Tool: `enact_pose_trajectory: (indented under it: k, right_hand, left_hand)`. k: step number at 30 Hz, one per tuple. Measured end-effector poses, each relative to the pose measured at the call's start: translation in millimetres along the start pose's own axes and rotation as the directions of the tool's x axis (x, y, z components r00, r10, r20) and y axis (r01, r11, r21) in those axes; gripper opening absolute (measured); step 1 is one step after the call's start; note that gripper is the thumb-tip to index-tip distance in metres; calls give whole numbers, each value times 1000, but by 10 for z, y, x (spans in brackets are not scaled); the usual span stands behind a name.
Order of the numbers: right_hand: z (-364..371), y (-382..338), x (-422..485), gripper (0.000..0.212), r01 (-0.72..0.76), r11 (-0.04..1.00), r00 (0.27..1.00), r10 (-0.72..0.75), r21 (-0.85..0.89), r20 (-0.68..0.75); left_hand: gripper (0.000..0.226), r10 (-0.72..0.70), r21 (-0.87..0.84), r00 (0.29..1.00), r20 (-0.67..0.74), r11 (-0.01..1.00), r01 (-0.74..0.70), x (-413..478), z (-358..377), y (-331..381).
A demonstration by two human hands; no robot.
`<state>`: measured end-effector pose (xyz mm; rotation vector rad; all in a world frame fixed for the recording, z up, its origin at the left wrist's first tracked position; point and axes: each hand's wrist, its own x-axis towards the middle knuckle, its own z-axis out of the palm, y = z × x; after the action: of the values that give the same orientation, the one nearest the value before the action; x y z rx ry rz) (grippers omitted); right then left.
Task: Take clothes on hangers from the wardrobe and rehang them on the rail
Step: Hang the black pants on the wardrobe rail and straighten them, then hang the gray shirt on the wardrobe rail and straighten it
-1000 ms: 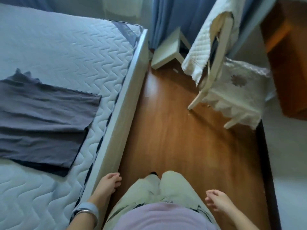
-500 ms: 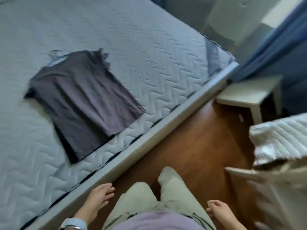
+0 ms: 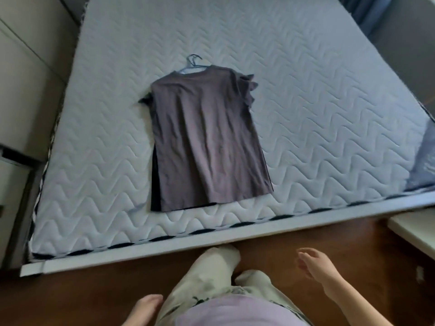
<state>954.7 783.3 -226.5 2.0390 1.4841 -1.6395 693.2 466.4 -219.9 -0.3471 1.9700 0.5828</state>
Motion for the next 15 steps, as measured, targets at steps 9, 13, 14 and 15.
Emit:
enact_pose_trajectory:
  k: [9, 13, 14, 15]
  right_hand:
    - [370, -620, 135, 12, -127, 971, 985, 148, -203, 89]
    - [461, -1303, 423, 10, -86, 965, 982, 124, -249, 139]
    - [492, -1516, 558, 10, -72, 966, 982, 112, -250, 152]
    - [529, -1711, 725, 10, -46, 963, 983, 91, -266, 161]
  left_hand:
    - [19, 82, -54, 995, 49, 995, -79, 300, -242, 1337]
    - [12, 202, 46, 975, 90, 977, -207, 568, -268, 2010]
    - [10, 241, 79, 966, 98, 965, -249, 678, -263, 2203]
    - [10, 284, 109, 954, 94, 950, -294, 797, -256, 2416]
